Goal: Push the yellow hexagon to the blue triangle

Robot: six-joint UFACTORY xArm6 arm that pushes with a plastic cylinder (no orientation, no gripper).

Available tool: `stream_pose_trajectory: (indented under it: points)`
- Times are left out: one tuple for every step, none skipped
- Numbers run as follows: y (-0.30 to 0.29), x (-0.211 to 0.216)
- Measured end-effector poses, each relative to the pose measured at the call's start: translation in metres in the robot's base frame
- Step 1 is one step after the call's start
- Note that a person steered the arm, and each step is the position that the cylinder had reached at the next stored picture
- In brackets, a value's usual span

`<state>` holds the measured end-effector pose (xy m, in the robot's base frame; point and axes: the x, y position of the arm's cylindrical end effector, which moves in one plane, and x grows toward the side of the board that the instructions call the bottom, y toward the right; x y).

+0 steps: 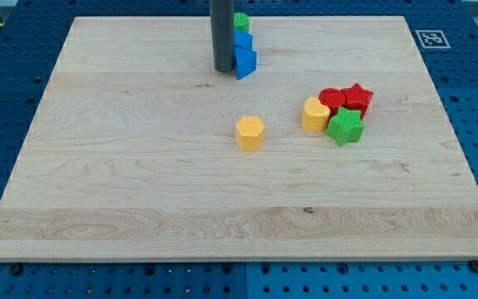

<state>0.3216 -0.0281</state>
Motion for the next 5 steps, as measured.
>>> stream_pose_trajectory:
  points:
    - [-0.031, 0.04]
    - [-0.052, 0.135]
    - [-0.012, 0.201]
    - [0.037, 0.213]
    - [0.046, 0.187]
